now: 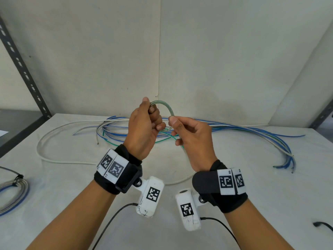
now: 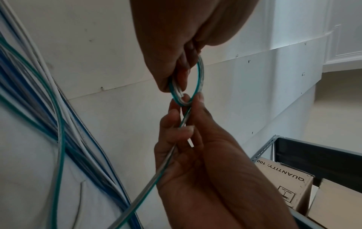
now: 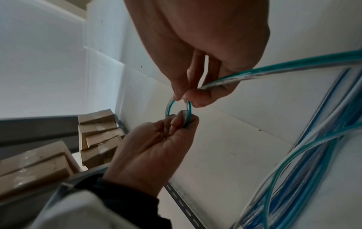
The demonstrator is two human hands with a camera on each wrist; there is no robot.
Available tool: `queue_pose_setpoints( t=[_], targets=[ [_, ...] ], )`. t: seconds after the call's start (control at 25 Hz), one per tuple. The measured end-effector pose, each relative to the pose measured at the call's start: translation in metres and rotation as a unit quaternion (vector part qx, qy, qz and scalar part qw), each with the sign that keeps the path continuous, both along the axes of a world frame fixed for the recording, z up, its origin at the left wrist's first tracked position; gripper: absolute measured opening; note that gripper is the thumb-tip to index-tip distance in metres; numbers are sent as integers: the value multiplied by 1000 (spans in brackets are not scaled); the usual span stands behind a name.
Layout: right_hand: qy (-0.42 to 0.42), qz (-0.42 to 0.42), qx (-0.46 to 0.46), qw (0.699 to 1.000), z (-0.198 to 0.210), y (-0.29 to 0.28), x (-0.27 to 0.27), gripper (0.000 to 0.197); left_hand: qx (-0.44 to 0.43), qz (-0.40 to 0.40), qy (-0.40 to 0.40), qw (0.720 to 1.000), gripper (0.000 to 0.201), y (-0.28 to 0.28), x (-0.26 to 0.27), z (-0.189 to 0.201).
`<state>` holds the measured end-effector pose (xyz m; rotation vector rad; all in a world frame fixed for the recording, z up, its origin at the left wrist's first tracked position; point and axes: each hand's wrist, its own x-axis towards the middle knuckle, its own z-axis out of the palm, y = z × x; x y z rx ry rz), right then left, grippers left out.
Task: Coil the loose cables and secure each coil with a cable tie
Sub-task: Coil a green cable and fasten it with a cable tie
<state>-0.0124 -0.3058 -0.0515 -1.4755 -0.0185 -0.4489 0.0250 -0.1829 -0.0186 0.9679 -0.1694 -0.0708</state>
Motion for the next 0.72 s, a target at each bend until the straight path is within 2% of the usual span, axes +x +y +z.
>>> queue_pose_setpoints(
  t=[0.12,0.24,0.32,0.4,0.44,0.52,0.6,0.72],
  targets=[
    [-18,-13,-43,999,5,-7,1,12,31,-7,-5,999,41,3,2,-2],
    [-47,-17,-147,988,18,-22,-1,4,164,7,-72,984,45,10,5,0],
    [-51,-1,-245,968,26,-33,-3,4,293,-4,-119,949,51,17,4,4],
    [-34,25,-343,938,32,-39,-7,8,400,-61,-150,902,53,20,1,2],
    [-23,40,-380,924,33,-40,-8,7,434,-84,-161,883,52,19,-1,-1],
    [-19,54,-410,911,34,-39,-10,5,466,-99,-173,862,55,17,-3,-6],
    [-34,50,-387,920,33,-40,-9,6,449,-84,-169,873,57,16,-1,-9],
    [-51,25,-310,949,36,-48,-7,8,324,-34,-130,937,54,22,8,-4]
  ],
)
